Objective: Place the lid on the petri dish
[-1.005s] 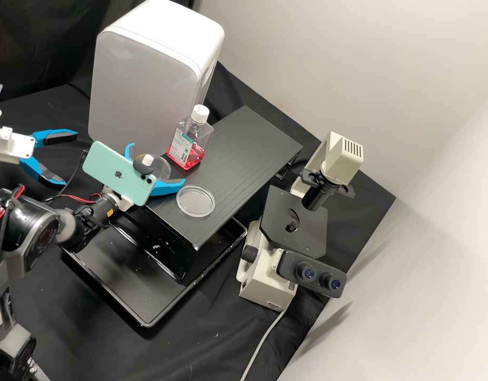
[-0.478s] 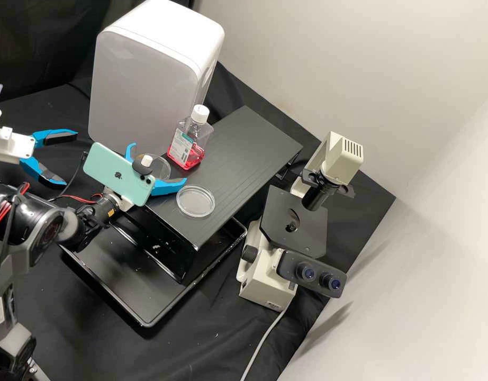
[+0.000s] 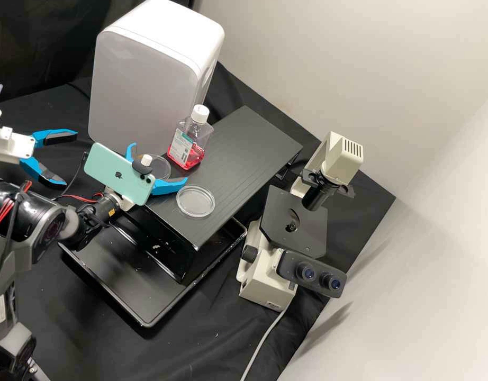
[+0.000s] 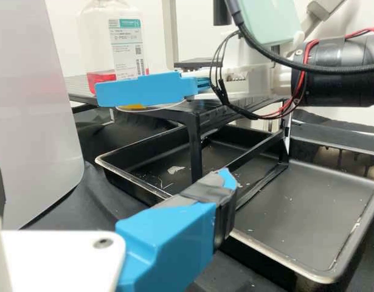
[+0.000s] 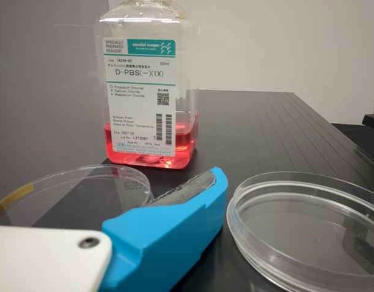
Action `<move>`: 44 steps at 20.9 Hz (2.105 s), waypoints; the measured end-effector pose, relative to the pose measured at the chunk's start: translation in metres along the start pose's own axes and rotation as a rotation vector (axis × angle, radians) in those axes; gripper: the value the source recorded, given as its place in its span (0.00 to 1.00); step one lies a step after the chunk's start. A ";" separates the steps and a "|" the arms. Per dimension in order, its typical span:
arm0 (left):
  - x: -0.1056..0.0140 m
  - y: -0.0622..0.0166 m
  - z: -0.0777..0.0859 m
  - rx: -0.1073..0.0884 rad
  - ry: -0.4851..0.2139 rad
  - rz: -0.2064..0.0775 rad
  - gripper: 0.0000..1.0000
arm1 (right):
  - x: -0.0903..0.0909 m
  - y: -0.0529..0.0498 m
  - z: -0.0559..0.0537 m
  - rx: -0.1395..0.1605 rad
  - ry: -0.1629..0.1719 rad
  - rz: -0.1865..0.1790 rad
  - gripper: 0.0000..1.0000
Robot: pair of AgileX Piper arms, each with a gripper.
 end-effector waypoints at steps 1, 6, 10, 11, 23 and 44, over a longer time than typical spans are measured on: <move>0.001 0.0011 0.000 0.002 -0.001 0.005 1.00 | 0.000 0.000 0.000 0.000 0.000 0.000 0.00; 0.002 -0.0002 -0.001 0.000 0.000 -0.001 1.00 | 0.000 0.000 0.000 0.004 -0.005 0.004 0.00; 0.002 -0.0003 -0.001 0.000 0.001 -0.002 1.00 | 0.000 0.001 0.001 0.007 -0.009 0.008 0.00; 0.002 -0.0003 -0.001 0.000 0.001 -0.002 1.00 | 0.000 0.001 0.001 0.007 -0.009 0.008 0.00; 0.002 -0.0003 -0.001 0.000 0.001 -0.002 1.00 | 0.000 0.002 0.002 0.013 -0.011 0.011 0.00; 0.002 -0.0006 -0.001 -0.001 0.001 -0.003 1.00 | 0.002 0.009 0.007 0.006 -0.095 0.082 1.00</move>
